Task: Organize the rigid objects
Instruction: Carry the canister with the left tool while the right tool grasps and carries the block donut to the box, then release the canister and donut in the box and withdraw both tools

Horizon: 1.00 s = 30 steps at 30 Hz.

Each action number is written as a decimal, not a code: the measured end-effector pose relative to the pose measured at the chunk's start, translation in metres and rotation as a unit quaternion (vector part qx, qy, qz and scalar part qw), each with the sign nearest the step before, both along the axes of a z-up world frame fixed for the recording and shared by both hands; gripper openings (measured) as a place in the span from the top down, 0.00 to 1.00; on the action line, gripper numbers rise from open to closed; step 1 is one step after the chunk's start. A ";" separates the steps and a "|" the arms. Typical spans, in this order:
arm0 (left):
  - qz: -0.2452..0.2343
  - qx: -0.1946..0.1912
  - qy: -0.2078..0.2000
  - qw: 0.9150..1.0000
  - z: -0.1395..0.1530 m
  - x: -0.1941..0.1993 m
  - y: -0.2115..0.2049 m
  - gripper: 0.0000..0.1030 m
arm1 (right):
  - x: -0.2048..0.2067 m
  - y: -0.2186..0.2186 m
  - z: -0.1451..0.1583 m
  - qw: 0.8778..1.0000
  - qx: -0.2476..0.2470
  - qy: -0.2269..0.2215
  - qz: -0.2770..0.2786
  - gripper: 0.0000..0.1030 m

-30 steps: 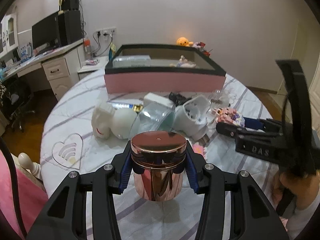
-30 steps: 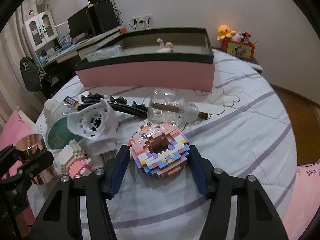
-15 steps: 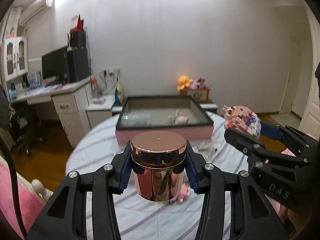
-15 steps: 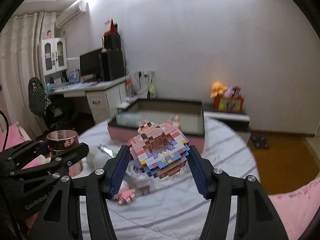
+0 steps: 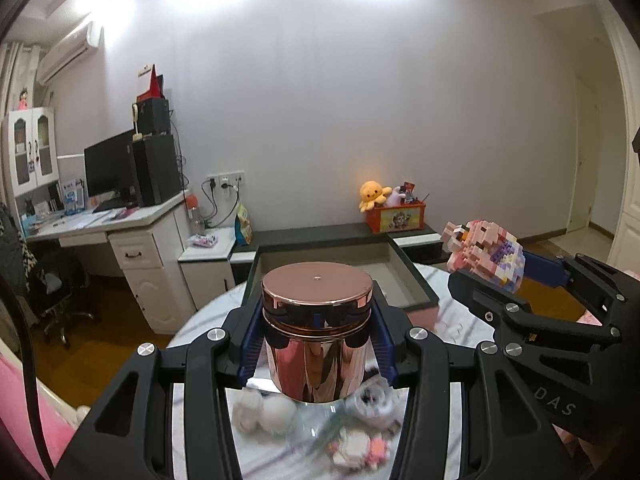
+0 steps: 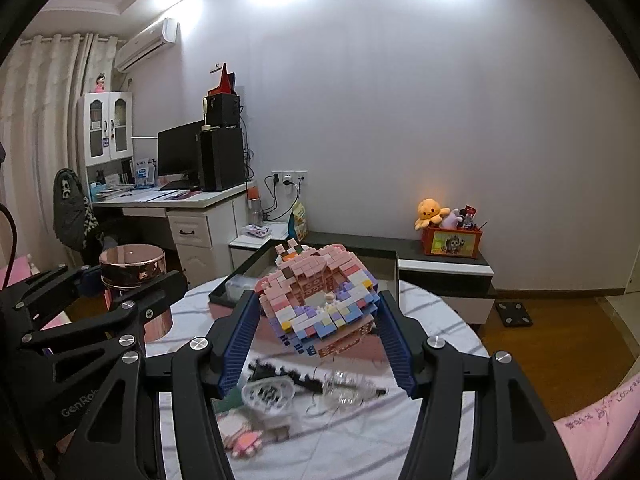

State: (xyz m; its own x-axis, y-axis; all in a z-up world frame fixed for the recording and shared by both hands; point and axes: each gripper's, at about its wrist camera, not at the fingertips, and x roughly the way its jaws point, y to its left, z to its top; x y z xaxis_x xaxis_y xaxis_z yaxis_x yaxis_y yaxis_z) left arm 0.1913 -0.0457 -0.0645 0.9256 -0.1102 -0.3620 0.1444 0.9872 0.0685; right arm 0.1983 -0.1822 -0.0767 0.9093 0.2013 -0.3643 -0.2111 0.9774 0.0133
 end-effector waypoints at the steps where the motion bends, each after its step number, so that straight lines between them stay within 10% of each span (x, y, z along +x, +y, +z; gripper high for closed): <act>1: 0.000 0.000 0.000 1.000 0.002 0.008 -0.001 0.54 | 0.007 -0.002 0.002 1.000 0.001 0.000 0.000 0.41; 11: -0.015 0.013 0.088 0.996 -0.007 0.165 -0.010 0.54 | 0.130 -0.010 -0.002 0.998 0.011 0.059 0.007 0.41; 18: -0.015 0.022 0.214 0.976 -0.062 0.277 -0.016 0.54 | 0.235 -0.011 -0.047 0.987 0.013 0.159 0.005 0.41; 25: -0.017 0.047 0.282 0.958 -0.106 0.313 -0.025 0.53 | 0.285 -0.023 -0.104 0.966 0.019 0.259 -0.022 0.41; 30: 0.005 0.038 0.281 0.959 -0.103 0.310 -0.017 0.32 | 0.284 -0.031 -0.109 0.963 0.014 0.267 -0.042 0.35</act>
State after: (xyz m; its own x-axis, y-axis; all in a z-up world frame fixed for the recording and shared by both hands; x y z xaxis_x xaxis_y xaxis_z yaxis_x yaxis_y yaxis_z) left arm 0.5017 -0.0630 -0.1672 0.5831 -0.0563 -0.8105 0.1712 0.9837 0.0548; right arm 0.4820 -0.2130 -0.1855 0.6081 0.1523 -0.7791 -0.0869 0.9883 0.1254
